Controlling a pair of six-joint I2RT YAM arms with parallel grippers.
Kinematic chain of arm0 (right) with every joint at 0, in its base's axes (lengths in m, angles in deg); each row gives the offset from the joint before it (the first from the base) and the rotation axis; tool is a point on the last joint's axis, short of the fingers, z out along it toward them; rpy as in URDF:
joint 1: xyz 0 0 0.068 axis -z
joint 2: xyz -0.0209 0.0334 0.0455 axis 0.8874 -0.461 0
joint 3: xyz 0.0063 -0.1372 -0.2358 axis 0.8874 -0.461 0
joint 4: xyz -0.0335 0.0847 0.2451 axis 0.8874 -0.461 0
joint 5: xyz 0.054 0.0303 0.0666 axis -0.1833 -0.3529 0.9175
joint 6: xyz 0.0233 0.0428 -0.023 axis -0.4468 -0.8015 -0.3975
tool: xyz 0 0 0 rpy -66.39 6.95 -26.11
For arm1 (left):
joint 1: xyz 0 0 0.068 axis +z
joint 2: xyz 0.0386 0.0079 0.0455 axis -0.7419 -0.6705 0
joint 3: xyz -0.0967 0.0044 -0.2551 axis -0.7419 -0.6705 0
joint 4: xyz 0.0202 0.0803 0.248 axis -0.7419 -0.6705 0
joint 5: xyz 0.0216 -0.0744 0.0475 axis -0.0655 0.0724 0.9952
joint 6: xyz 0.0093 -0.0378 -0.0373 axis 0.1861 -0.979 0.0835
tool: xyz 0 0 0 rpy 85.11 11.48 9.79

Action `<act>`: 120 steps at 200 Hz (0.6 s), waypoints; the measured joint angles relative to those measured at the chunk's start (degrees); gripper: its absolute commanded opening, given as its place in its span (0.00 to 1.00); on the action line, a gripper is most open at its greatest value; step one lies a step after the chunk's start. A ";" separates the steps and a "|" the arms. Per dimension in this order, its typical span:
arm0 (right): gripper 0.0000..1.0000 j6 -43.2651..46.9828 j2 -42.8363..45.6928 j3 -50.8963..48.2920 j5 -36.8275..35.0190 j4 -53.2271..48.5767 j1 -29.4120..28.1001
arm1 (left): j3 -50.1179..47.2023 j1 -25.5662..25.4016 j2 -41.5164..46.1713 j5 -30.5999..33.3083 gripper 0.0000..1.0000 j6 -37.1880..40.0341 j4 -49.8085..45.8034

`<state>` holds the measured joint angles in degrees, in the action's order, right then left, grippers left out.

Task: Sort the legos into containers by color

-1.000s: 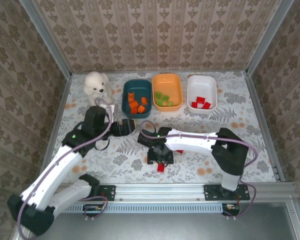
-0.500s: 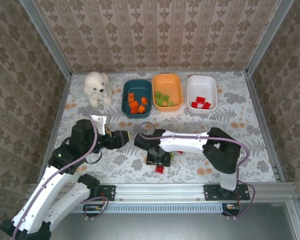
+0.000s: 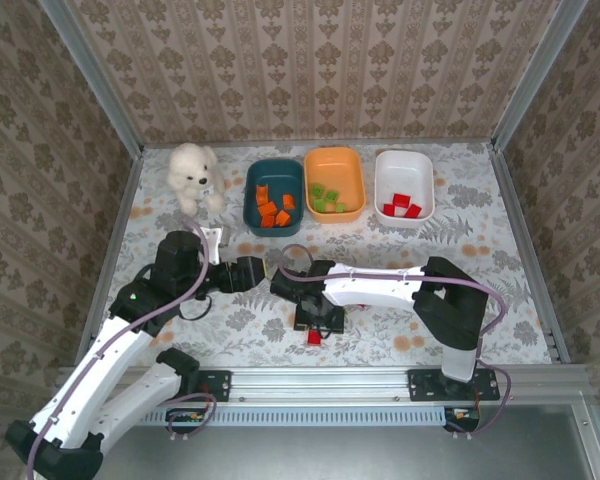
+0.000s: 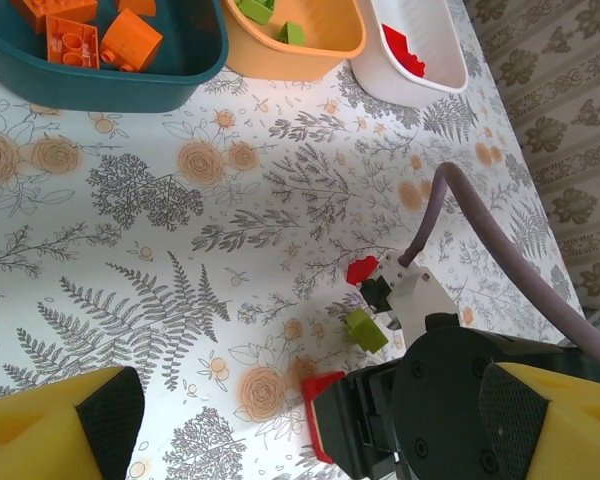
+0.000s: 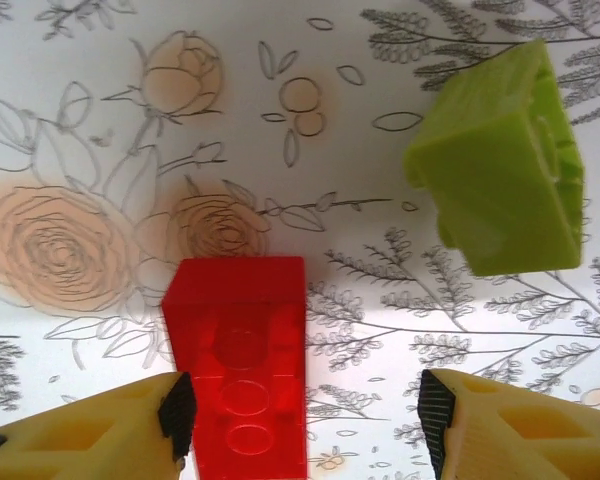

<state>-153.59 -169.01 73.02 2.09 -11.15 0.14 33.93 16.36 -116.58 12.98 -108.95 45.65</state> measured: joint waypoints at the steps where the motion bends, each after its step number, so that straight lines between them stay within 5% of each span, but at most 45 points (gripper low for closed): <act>1: 0.66 0.00 -0.04 0.00 0.04 0.04 0.00 | 0.00 -0.02 0.00 0.00 0.90 0.00 0.00; 53: 0.70 0.26 -2.64 -0.04 2.86 3.93 0.15 | -0.02 -0.39 -0.09 -0.04 0.90 0.00 0.02; 105: 0.27 1.49 -3.65 -0.04 3.72 4.90 0.79 | -0.59 -0.39 -0.33 -0.11 0.90 -0.02 0.44; 120: 0.22 1.57 -3.65 0.74 3.56 4.44 1.03 | -0.68 -0.39 -0.68 -0.26 0.89 -0.02 0.68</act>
<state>-152.02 -172.66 73.77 5.65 -6.71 1.17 33.25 15.97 -117.26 12.72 -108.97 46.33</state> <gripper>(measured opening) 0.256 0.898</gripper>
